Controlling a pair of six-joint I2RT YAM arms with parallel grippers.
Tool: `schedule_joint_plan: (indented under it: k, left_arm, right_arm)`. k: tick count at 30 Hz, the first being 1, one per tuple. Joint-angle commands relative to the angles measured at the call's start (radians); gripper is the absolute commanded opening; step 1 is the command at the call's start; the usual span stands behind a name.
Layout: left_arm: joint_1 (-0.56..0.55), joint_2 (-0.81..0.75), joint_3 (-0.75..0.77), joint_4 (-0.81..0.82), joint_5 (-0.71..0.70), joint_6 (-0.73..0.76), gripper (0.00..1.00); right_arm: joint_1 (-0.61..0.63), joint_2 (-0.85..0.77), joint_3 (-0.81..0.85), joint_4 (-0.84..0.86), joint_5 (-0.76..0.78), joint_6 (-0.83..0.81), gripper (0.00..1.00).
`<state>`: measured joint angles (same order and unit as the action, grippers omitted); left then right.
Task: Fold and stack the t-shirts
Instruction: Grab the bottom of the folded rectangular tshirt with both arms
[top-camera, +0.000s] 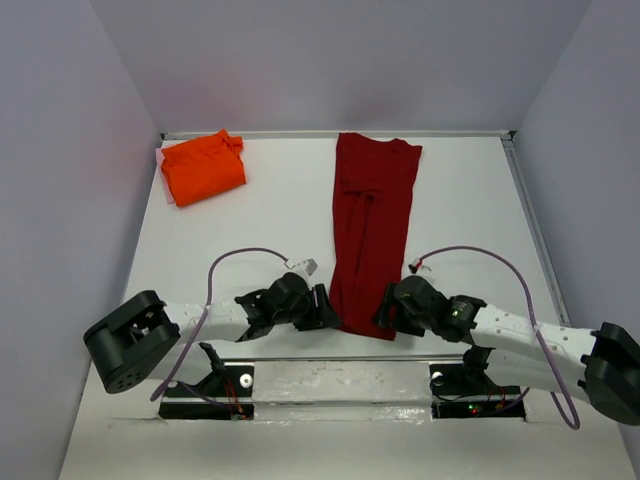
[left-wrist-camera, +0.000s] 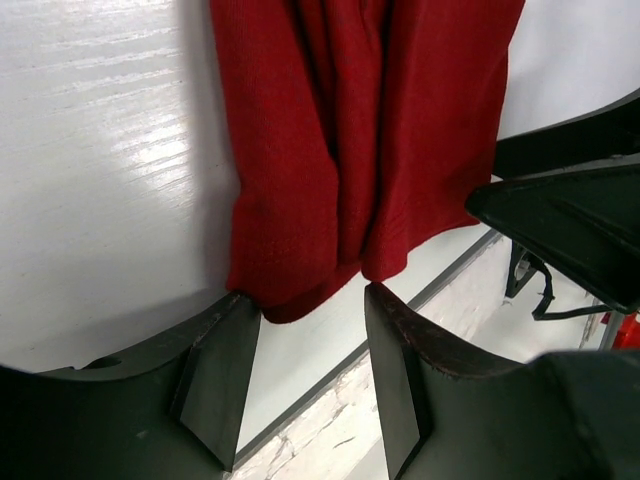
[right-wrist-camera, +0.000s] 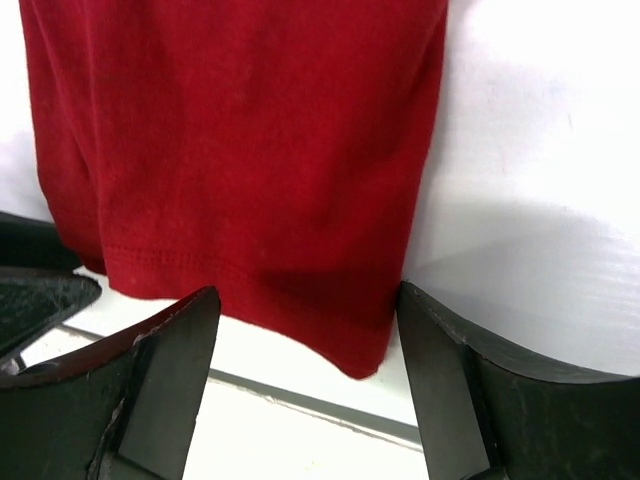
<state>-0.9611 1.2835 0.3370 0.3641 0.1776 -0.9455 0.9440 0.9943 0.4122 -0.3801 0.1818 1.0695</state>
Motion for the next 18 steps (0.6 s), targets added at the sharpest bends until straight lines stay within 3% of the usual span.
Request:
schedule_joint_plan:
  k: [1, 3, 9, 18]
  left_arm:
    - [-0.007, 0.028, 0.007, -0.044, -0.053, 0.033, 0.59]
    - [-0.005, 0.030, 0.005, -0.042, -0.055, 0.034, 0.59]
    - [-0.007, 0.020, -0.004, -0.039, -0.063, 0.033, 0.59]
    - [-0.008, 0.034, -0.015, -0.019, -0.066, 0.036, 0.58]
  right_arm:
    - [0.010, -0.043, -0.047, -0.075, -0.042, 0.029, 0.75]
    - [0.010, -0.065, -0.050, -0.098, -0.053, 0.033, 0.71]
    - [0.010, -0.132, -0.062, -0.161, -0.053, 0.038, 0.49]
    - [0.010, -0.108, -0.056, -0.128, -0.041, 0.035, 0.48]
